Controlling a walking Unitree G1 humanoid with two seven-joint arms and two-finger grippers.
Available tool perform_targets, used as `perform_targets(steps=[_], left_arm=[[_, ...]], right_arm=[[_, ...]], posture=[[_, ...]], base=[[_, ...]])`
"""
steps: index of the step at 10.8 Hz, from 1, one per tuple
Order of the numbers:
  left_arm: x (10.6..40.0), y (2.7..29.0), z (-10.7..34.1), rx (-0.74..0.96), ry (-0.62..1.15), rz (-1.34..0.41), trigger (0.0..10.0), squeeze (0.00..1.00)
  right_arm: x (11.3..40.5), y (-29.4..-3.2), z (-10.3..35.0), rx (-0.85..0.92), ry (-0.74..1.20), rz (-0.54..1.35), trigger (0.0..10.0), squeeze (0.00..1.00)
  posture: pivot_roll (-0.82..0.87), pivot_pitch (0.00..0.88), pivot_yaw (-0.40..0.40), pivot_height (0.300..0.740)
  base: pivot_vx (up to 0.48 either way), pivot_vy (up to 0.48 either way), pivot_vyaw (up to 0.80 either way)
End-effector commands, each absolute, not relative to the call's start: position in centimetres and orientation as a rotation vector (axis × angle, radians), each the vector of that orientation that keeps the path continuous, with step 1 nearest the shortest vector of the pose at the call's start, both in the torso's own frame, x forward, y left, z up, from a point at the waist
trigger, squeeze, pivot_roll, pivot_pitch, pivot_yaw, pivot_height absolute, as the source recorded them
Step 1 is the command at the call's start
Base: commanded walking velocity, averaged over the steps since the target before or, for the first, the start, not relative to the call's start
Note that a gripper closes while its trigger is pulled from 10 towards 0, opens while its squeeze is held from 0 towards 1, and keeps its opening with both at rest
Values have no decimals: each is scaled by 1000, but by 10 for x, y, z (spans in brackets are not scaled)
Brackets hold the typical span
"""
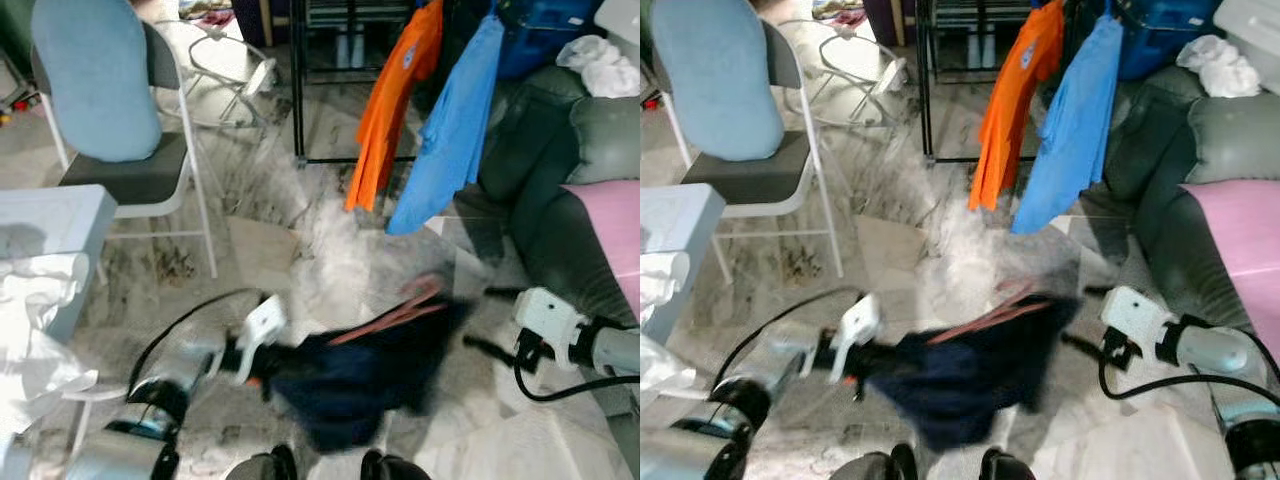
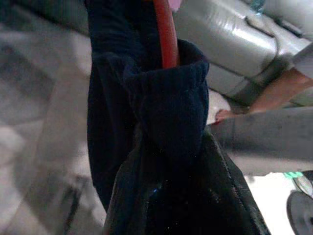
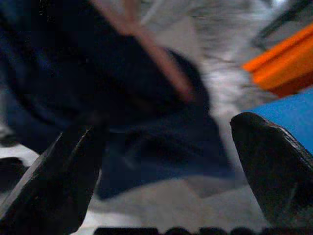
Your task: Hang hanger
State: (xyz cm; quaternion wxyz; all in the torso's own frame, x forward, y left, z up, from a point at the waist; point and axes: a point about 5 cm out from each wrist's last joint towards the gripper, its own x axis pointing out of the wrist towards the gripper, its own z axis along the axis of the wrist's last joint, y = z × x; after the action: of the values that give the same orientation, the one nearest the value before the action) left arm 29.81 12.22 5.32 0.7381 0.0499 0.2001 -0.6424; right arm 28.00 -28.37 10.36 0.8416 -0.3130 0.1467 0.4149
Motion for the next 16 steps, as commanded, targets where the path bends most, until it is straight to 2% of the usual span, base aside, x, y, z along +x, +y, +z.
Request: perform_targets(steps=[1, 3, 5, 6, 12, 13, 14, 16], left_arm=[[301, 117, 64, 126, 388, -1472, 8784, 0], [299, 112, 71, 137, 360, -1560, 8784, 0], [297, 115, 70, 153, 373, -1568, 8588, 0], [296, 116, 69, 155, 375, -1572, 8118, 0], [292, 103, 83, 161, 300, -1655, 7333, 0], [289, 101, 86, 153, 290, -1677, 6706, 0], [288, 100, 87, 153, 287, -1680, 6980, 0], [286, 101, 86, 152, 296, -1677, 6392, 0]], right_arm=[[274, -284, 101, -660, 367, 947, 10000, 0], [274, -288, 109, -703, 396, 992, 10000, 0], [282, -285, 124, -720, 351, 994, 10000, 0], [284, -285, 128, -726, 343, 993, 10000, 0], [284, -283, 114, -696, 427, 1033, 10000, 0], [286, -280, 112, -700, 438, 1049, 4471, 0], [287, -278, 113, -699, 436, 1059, 0, 0], [291, -276, 118, -710, 423, 1072, 0, 0]], posture=[[-197, 199, 47, 740], [-194, 204, 47, 740], [-193, 202, 49, 740], [-192, 202, 49, 740], [-190, 212, 48, 740], [-184, 213, 49, 740], [-181, 214, 49, 740], [-180, 216, 45, 740]], base=[[0, 0, 0], [0, 0, 0], [0, 0, 0], [0, 0, 0], [0, 0, 0], [0, 0, 0], [0, 0, 0], [0, 0, 0]])
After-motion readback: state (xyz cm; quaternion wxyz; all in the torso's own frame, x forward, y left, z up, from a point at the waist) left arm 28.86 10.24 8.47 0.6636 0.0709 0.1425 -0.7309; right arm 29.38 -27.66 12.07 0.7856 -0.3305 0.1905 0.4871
